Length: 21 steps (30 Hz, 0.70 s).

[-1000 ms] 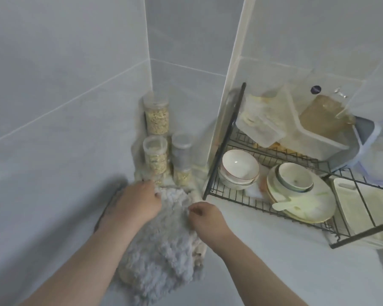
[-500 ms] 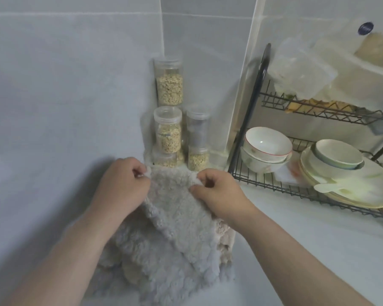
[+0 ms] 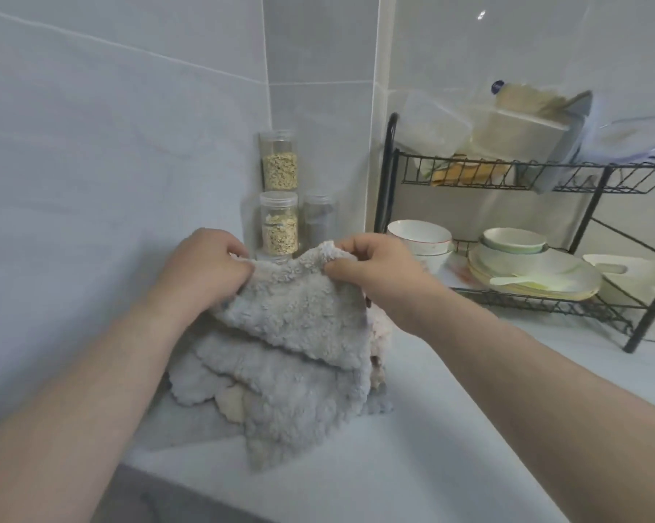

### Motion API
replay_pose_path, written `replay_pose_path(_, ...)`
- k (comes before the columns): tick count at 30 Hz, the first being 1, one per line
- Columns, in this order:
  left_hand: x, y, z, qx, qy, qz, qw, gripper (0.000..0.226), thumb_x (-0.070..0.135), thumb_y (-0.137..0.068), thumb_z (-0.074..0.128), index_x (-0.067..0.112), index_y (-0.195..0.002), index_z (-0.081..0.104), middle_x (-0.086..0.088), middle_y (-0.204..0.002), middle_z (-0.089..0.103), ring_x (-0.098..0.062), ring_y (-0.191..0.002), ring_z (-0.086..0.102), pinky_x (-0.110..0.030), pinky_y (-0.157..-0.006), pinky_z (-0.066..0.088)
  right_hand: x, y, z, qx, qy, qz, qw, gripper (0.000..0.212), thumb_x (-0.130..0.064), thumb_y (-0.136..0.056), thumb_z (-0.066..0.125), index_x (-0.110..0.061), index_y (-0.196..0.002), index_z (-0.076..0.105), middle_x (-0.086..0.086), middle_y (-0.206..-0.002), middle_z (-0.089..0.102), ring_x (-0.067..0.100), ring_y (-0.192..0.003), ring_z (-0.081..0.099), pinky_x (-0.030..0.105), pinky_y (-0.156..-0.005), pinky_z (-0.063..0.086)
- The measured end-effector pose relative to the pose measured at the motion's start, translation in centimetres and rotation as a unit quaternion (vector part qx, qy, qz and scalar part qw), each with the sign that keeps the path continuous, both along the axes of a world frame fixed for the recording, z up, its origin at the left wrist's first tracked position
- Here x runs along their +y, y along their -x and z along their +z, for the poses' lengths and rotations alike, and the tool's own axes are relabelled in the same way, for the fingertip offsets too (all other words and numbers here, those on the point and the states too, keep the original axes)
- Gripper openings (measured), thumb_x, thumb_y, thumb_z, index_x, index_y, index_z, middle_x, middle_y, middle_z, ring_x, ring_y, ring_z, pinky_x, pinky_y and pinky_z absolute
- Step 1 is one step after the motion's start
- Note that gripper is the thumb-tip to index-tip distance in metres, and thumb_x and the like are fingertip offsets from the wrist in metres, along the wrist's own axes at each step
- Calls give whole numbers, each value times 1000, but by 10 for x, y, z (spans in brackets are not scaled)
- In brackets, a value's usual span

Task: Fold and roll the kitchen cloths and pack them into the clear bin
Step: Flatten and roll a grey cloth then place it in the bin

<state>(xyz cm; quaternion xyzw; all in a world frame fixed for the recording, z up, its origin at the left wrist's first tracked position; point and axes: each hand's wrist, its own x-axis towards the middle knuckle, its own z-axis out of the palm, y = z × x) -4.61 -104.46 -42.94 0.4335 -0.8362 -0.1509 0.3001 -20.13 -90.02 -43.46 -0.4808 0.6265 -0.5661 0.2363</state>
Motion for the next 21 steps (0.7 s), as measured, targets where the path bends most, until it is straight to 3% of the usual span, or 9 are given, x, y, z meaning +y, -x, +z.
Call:
replay_pose_path(1,8,-5,7,-52,22,5,998,10,18,-76,65,27,-81,67,-1,-97,70,-22,-87,60,-28,-74,46,9,-4,4,4,10,-1,1000,14,-4,-83,69,-14,-75,66,2,-64,63,7,-49,55,18,-47,42)
replay_pose_path(3,24,-12,21,-165,97,-6,982,33,23,-79,65,33,-110,64,0,-122,62,-25,-108,56,-32,-87,45,28,-14,17,24,21,7,999,12,-3,-83,68,-14,-78,69,1,-65,65,8,-52,58,19,-51,45)
replay_pose_path(6,57,-11,49,-105,83,-221,966,73,10,-80,66,34,-144,38,9,-149,39,-11,-135,36,-22,-106,29,57,-25,43,78,21,30,996,11,-4,-84,68,-14,-84,73,4,-74,70,12,-68,62,26,-64,51)
replay_pose_path(8,79,-7,67,-42,-63,-358,931,69,5,-71,64,38,-131,55,13,-139,52,-4,-128,45,-26,-107,35,77,-28,62,114,32,38,992,13,-2,-84,67,-12,-88,74,10,-82,72,15,-77,64,31,-76,53)
replay_pose_path(10,93,-1,79,-39,-148,-427,891,45,6,-67,63,21,-108,71,3,-114,69,-10,-106,62,-39,-95,49,101,-27,79,121,39,39,991,14,2,-84,67,-10,-90,73,7,-83,73,13,-78,65,26,-78,53)
replay_pose_path(13,107,7,89,-4,-234,-484,843,38,12,-66,71,-4,-99,61,-10,-89,65,-21,-83,60,-32,-76,52,135,-22,98,122,42,19,991,11,1,-83,68,-8,-87,72,3,-79,71,12,-75,64,23,-73,53)
replay_pose_path(15,123,17,93,4,-318,-540,779,59,17,-66,79,-1,-117,55,-14,-108,64,-29,-98,61,-34,-85,50,161,-15,108,115,44,-10,992,10,1,-82,68,-5,-89,72,6,-79,69,15,-75,63,28,-75,52)
replay_pose_path(17,149,32,96,-16,-347,-582,735,60,16,-73,76,12,-129,54,-17,-127,58,-34,-113,57,-44,-97,46,189,-7,118,118,46,-43,991,10,0,-83,68,-3,-92,71,6,-80,69,15,-75,63,29,-75,52)
replay_pose_path(21,201,63,87,3,-332,-565,756,44,17,-80,74,8,-120,61,-15,-120,63,-31,-112,59,-51,-103,44,239,-1,132,163,30,-109,980,14,-6,-84,69,-18,-80,75,-1,-77,72,11,-73,66,25,-70,56)
